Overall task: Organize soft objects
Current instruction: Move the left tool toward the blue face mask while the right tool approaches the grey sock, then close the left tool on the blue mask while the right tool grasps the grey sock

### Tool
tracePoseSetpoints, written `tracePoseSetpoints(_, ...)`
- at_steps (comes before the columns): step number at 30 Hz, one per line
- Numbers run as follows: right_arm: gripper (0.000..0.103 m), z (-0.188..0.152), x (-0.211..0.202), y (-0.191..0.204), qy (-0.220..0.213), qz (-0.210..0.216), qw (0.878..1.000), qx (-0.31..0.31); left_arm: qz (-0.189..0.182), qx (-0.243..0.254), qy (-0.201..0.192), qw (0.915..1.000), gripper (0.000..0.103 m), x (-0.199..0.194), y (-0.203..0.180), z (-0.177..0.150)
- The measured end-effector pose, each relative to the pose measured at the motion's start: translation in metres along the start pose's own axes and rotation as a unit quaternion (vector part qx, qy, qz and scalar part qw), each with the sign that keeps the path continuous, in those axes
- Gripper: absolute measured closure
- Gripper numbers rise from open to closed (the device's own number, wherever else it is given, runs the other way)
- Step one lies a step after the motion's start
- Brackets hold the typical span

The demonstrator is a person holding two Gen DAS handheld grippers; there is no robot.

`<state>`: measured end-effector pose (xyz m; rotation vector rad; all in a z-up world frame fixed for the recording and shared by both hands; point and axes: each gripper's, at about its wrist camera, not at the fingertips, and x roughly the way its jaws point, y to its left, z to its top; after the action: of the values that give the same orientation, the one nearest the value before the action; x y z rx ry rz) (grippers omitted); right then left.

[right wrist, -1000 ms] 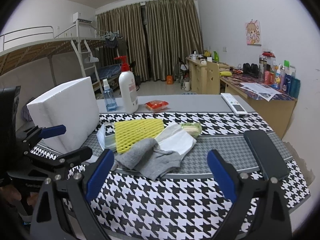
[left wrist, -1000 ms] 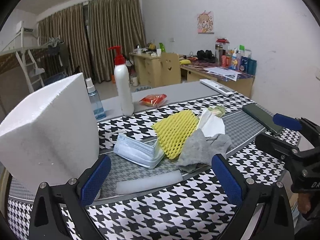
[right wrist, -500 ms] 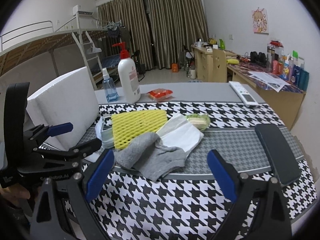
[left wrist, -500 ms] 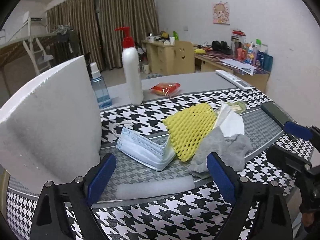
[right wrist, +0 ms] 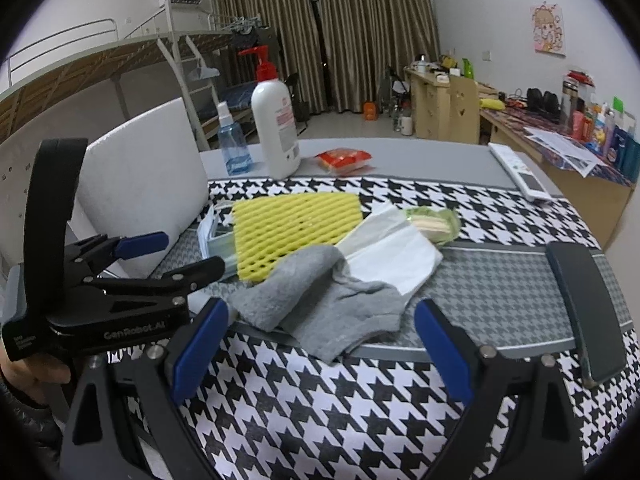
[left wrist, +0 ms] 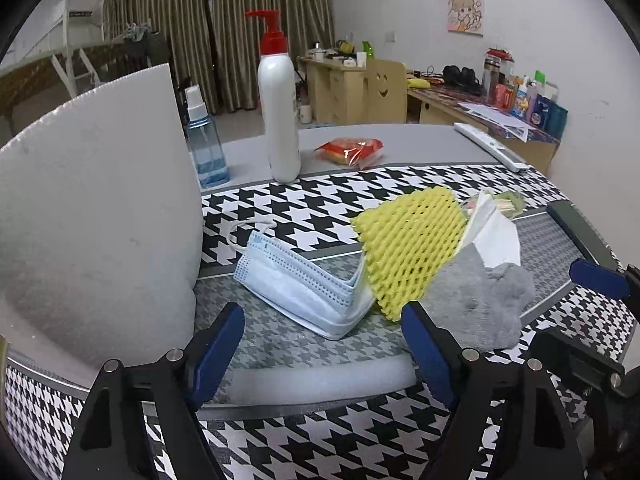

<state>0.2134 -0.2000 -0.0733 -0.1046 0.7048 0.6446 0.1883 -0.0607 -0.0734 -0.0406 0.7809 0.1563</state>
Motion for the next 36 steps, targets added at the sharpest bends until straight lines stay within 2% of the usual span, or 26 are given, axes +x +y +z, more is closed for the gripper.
tracePoseSetpoints(5, 0.007, 0.003, 0.01, 0.003, 0.012, 0.008, 1.0, -0.006, 0.005, -0.012, 0.011, 0.9998, 0.029, 0.01, 0.005, 0.001)
tracePoseSetpoints(9, 0.007, 0.006, 0.014, 0.005, 0.016, 0.01, 1.0, -0.014, 0.001, -0.013, 0.027, 0.9995, 0.04, 0.019, 0.006, 0.001)
tracePoseSetpoints(16, 0.007, 0.007, 0.021, 0.008, 0.025, 0.013, 0.999, -0.02, -0.014, -0.019, 0.031, 0.9992, 0.048, 0.024, 0.008, 0.001)
tracePoseSetpoints(18, 0.007, 0.007, 0.024, 0.009, 0.029, 0.012, 0.999, -0.023, -0.016, -0.019, 0.036, 0.9991, 0.056, 0.026, 0.007, 0.0)
tracePoseSetpoints(30, 0.007, 0.007, 0.031, 0.007, 0.041, 0.013, 0.999, -0.02, -0.046, -0.014, 0.041, 0.998, 0.085, 0.03, 0.006, 0.001)
tracePoseSetpoints(36, 0.008, 0.005, 0.039, 0.007, 0.056, 0.01, 0.998, -0.021, -0.049, -0.014, 0.038, 0.998, 0.087, 0.029, 0.005, 0.002)
